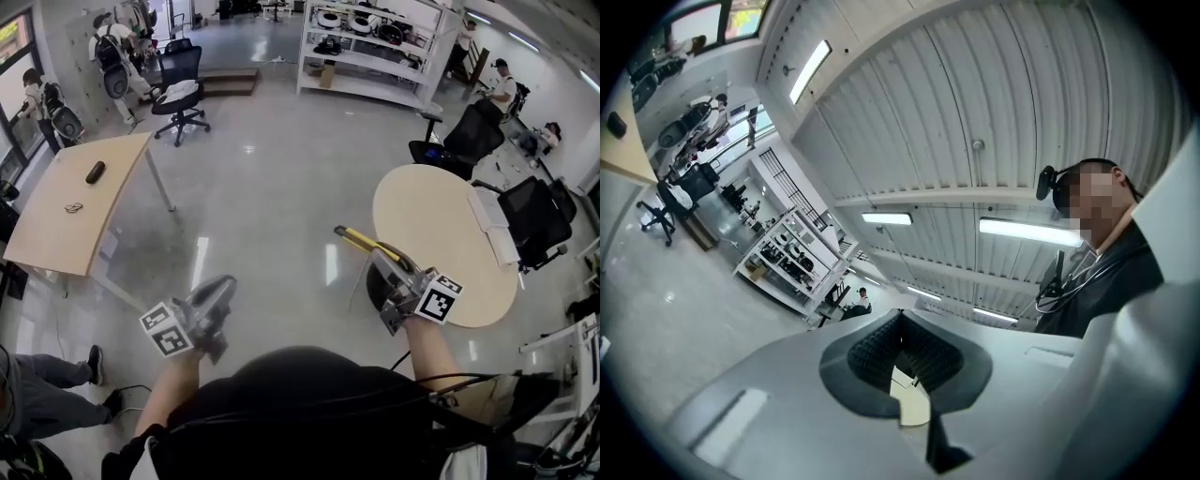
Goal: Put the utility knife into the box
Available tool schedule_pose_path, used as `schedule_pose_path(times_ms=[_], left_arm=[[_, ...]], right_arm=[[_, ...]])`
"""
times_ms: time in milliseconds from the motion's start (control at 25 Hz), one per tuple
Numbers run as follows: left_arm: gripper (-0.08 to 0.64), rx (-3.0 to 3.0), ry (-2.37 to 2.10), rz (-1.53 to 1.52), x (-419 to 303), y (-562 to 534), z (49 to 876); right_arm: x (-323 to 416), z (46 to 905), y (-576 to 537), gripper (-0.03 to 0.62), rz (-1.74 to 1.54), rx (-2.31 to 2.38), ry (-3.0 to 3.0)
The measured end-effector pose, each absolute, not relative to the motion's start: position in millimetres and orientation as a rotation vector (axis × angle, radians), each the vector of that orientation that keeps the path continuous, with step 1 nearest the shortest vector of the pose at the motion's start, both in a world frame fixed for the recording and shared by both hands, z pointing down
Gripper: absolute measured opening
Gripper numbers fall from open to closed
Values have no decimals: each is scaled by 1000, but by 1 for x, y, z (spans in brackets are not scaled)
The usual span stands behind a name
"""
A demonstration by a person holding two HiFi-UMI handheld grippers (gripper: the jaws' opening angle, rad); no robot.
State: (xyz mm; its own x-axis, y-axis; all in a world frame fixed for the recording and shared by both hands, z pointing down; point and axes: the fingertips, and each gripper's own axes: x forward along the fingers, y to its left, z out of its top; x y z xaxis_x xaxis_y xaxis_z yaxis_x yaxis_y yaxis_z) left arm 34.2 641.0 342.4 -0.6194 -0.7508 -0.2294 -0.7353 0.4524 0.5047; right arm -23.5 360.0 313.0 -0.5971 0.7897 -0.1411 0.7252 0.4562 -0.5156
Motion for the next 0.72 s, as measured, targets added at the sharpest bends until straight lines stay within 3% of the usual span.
schedule_pose_path(times_ms=[720], left_arm=[[0,1239,-2793,-850,-210,512,318]], right_arm=[[-304,310,249,92,829,-1597,-2487]])
